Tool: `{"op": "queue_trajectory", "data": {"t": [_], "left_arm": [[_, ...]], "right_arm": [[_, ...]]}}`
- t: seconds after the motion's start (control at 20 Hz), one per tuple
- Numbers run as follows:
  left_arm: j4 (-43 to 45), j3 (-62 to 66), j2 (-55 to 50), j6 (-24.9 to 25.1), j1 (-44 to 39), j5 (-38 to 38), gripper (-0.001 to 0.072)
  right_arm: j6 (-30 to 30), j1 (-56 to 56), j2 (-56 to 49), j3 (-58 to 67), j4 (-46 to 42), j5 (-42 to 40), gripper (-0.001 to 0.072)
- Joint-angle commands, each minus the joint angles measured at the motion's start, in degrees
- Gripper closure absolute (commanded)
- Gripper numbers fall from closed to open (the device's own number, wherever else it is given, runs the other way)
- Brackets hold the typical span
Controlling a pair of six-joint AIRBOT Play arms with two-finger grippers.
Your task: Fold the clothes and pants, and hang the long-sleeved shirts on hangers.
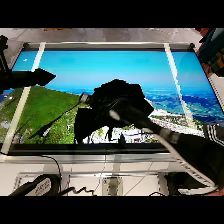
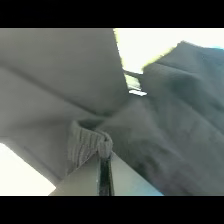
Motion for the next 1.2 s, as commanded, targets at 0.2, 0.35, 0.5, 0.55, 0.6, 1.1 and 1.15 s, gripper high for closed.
{"op": "queue_trajectory", "data": {"t": [0.2,0.35,0.5,0.55,0.6,1.1,1.15], "left_arm": [[2.62,-14.45,0.44,-2.03,-0.11,-7.67,0.0175],[1.81,-30.91,0.48,-3.15,-0.02,-6.05,0.0171],[-2.08,-44.26,0.46,-3.04,-0.26,-3.63,0.0085],[-2.60,-47.36,0.46,-3.02,-0.59,-2.49,0.0067],[-2.91,-49.53,0.44,-2.58,-1.27,-1.81,0.0068],[-5.57,-51.76,0.35,-6.34,-23.28,10.91,0.0073],[-5.55,-51.76,0.15,-6.58,-24.79,12.24,0.0075]], "right_arm": [[12.13,-18.97,12.37,0.52,5.68,11.15,0.0690],[12.13,-22.53,12.48,0.50,9.14,12.70,0.0690],[12.09,-22.64,12.26,0.50,9.29,12.26,0.0690],[12.07,-22.64,12.26,0.50,9.49,12.17,0.0689],[12.02,-22.67,12.24,0.52,9.44,12.13,0.0689],[12.04,-22.67,12.26,0.52,9.46,12.11,0.0689],[12.04,-22.67,12.26,0.52,9.46,12.11,0.0689]]}}
